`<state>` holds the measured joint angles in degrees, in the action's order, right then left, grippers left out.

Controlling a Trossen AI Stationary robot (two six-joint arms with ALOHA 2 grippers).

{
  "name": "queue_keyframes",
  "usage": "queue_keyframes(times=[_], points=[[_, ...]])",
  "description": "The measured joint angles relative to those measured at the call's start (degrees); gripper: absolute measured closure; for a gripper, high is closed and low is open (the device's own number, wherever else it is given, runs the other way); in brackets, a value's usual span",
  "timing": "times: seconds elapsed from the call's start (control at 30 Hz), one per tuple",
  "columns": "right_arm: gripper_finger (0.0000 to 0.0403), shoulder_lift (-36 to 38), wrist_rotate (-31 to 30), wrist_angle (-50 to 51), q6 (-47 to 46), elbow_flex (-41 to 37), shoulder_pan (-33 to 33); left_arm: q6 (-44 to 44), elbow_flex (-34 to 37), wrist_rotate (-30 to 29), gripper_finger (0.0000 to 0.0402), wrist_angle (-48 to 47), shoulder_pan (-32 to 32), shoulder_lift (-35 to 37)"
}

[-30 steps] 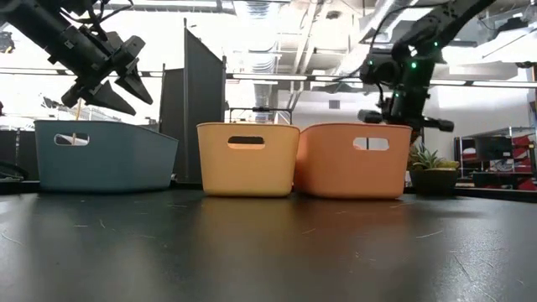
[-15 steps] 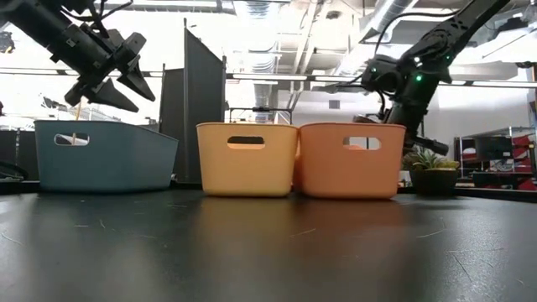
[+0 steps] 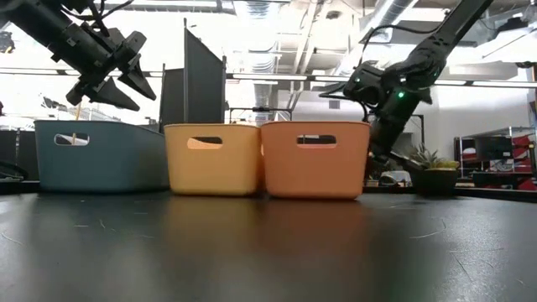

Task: Sort candy
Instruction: Move the orange bin to the right side of the yellow bin

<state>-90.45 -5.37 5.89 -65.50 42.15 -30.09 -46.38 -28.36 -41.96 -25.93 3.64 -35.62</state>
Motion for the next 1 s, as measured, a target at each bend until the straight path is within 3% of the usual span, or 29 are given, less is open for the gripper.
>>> queue_keyframes(times=[0.43,1.0], points=[[0.0403,-4.5,0.1,-11.5,3.1,0.1,-1.5,-0.1,0.0,1.2,0.0182,0.0,0.0,0.0],[0.0403,-4.5,2.7,-15.2,8.9,1.7,-4.8,1.8,0.0,4.2,0.0182,0.0,0.0,0.0]])
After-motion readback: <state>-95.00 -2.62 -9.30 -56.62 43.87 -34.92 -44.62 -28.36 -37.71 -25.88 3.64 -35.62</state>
